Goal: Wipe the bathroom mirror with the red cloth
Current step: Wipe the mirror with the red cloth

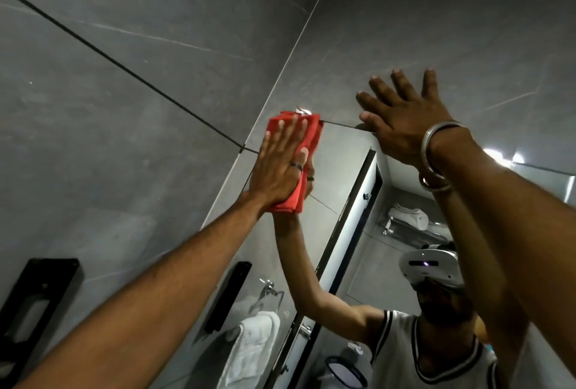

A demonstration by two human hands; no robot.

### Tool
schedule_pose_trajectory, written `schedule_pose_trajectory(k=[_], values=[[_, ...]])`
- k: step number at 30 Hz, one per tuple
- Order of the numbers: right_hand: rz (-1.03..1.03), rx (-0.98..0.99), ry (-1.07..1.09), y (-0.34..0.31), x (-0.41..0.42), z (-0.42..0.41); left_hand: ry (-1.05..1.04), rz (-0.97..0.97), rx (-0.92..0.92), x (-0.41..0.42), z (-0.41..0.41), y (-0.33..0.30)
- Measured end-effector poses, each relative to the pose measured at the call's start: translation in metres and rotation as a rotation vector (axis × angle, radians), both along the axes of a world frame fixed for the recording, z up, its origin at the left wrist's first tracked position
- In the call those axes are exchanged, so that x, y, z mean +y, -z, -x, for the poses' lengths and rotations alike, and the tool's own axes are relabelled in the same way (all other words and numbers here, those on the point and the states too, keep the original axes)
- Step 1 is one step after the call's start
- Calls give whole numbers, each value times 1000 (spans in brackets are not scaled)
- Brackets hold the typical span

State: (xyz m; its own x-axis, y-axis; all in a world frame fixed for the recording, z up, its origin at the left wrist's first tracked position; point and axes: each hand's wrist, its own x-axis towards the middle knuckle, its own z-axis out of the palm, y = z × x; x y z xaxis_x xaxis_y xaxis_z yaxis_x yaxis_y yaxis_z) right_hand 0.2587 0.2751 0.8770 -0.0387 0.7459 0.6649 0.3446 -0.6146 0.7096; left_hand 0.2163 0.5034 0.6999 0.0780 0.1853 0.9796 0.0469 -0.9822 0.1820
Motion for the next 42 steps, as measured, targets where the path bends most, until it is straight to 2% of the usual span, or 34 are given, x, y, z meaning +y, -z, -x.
schedule_pose_trajectory(k=[1, 3, 10, 12, 16, 19, 22, 26, 28, 30, 34, 42], values=[[-3, 7, -3, 5, 2, 3, -7, 73, -11, 1, 1, 0], [-9, 15, 3, 15, 5, 8, -5, 92, -8, -3, 1, 5], [63, 38, 16, 44, 8, 14, -3, -71, 60, 3, 9, 106], [73, 32, 17, 55, 6, 13, 5, -18, 49, 18, 17, 138], [77, -12, 3, 74, 5, 13, 14, 211, 0, 24, 19, 179], [104, -50, -37, 81, 3, 9, 20, 254, 16, 8, 16, 197], [126, -81, -47, 82, 2, 10, 31, 172, 63, -24, 8, 210], [117, -85, -59, 84, 0, 15, -26, -175, 212, -49, 4, 220], [116, -90, -72, 87, -3, 15, -10, -237, 230, -39, 10, 219], [121, -101, -72, 93, -5, 15, -5, -153, 197, -31, 12, 221], [142, -113, -76, 107, -9, 16, 66, 197, 78, -22, 19, 245], [231, -66, -24, 136, -19, 24, 45, 342, 22, -3, 22, 365]])
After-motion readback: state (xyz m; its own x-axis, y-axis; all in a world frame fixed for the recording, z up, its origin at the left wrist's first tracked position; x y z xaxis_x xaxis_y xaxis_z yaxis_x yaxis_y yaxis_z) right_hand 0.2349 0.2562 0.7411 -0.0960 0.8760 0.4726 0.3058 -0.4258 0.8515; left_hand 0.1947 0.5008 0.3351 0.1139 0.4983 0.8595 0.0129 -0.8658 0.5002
